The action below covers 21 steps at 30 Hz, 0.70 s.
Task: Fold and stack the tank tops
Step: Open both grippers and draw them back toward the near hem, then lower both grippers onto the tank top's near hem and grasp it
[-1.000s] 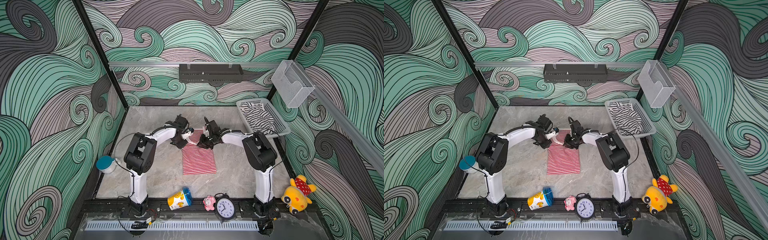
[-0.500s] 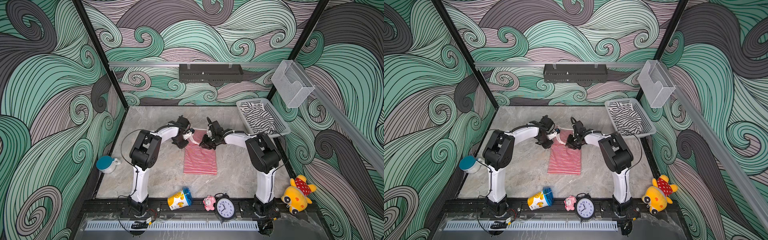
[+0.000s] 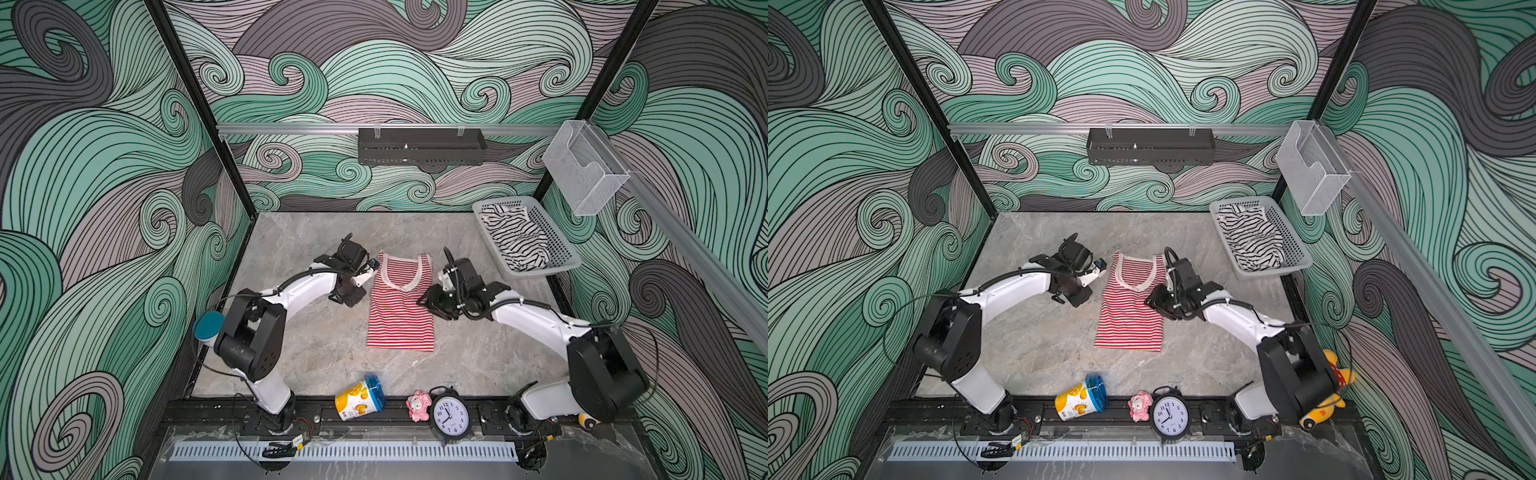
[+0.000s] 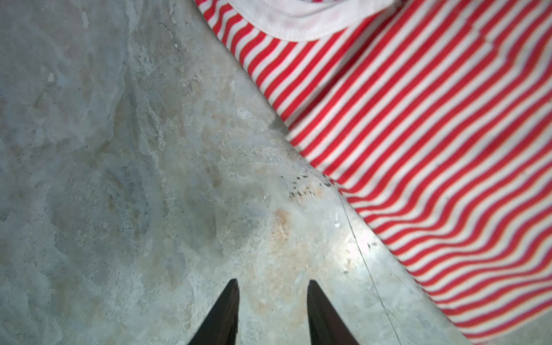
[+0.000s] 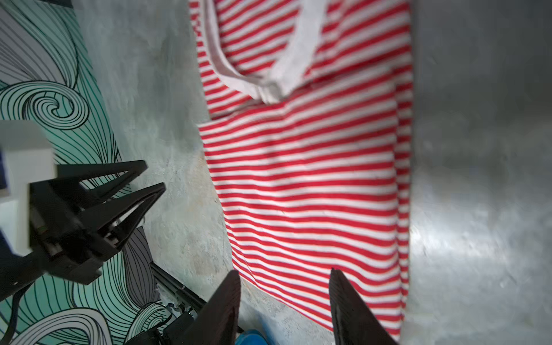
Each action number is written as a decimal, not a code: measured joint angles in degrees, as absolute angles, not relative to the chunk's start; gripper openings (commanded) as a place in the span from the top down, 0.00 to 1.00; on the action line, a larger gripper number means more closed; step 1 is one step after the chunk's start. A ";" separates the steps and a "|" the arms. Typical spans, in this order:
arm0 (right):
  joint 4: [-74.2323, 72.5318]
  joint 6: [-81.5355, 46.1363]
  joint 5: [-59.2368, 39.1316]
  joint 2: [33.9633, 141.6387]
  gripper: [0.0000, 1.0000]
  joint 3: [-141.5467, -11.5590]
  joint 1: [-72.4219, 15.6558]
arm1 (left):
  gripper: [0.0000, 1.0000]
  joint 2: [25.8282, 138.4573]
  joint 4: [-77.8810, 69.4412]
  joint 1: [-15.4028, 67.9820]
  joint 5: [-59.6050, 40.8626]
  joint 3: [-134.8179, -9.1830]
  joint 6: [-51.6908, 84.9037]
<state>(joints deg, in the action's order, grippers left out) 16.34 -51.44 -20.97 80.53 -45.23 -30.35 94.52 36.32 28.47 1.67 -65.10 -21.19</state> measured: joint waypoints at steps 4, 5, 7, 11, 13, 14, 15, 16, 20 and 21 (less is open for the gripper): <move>15.20 -57.17 -19.88 71.24 0.41 -35.22 -33.28 | 0.53 89.34 34.22 31.55 1.23 -58.83 -22.52; 14.76 -58.83 -19.49 68.51 0.41 -33.21 -34.22 | 0.53 88.25 33.80 32.56 1.19 -57.14 -22.98; 13.76 -61.89 -18.57 63.72 0.41 -30.09 -35.79 | 0.52 86.59 33.15 34.22 1.21 -54.61 -23.81; 11.88 -67.61 -16.45 56.55 0.42 -24.62 -37.67 | 0.49 83.90 31.97 37.23 1.06 -50.92 -25.34; 10.98 -70.15 -15.38 54.54 0.43 -21.98 -38.28 | 0.48 83.02 31.59 38.30 0.97 -50.06 -25.80; 10.35 -71.59 -15.05 53.87 0.43 -20.62 -38.63 | 0.48 82.89 31.33 38.87 0.97 -49.82 -26.11; 9.98 -72.90 -14.70 53.47 0.44 -19.38 -39.07 | 0.48 82.87 30.92 39.46 0.97 -49.60 -26.39; 9.82 -73.89 -14.28 53.36 0.44 -18.63 -39.46 | 0.48 82.87 30.61 39.92 0.97 -49.43 -26.52; 8.16 -77.87 -13.10 53.58 0.48 -16.97 -40.80 | 0.48 82.87 29.76 41.93 0.99 -48.82 -26.96; 7.11 -78.85 -12.71 53.84 0.49 -16.73 -41.23 | 0.48 82.87 29.58 42.37 1.02 -48.71 -27.03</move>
